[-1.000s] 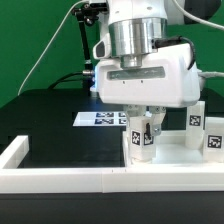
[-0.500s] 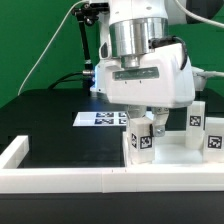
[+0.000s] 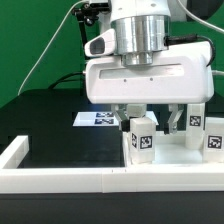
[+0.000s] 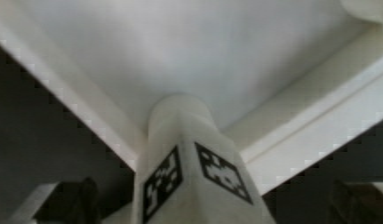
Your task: Assemble square table
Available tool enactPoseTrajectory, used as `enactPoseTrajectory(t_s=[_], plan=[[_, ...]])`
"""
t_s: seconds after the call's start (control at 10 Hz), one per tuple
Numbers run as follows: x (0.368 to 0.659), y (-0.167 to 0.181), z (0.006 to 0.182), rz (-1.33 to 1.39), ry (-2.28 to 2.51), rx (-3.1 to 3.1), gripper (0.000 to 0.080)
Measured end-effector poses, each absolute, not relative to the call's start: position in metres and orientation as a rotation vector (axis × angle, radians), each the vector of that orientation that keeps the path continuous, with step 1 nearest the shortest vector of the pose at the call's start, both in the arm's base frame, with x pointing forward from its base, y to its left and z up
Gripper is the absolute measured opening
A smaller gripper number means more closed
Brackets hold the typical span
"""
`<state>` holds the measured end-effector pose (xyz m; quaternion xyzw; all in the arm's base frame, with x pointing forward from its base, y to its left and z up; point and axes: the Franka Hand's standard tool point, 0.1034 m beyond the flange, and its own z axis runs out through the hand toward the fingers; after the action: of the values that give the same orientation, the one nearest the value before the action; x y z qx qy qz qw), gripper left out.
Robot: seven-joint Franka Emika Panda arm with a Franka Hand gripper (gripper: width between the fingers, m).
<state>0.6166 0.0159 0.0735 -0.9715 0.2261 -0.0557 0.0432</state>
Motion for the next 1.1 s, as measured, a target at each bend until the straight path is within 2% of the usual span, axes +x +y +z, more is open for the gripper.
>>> enactPoseTrajectory(t_s=[0.5,1.1], plan=[[0.617,0.02,0.072,-0.103,-0.043,-3.108,0.0648],[0.622,0.006,0.074,-0.181,-0.505,-3.093,0.0648]])
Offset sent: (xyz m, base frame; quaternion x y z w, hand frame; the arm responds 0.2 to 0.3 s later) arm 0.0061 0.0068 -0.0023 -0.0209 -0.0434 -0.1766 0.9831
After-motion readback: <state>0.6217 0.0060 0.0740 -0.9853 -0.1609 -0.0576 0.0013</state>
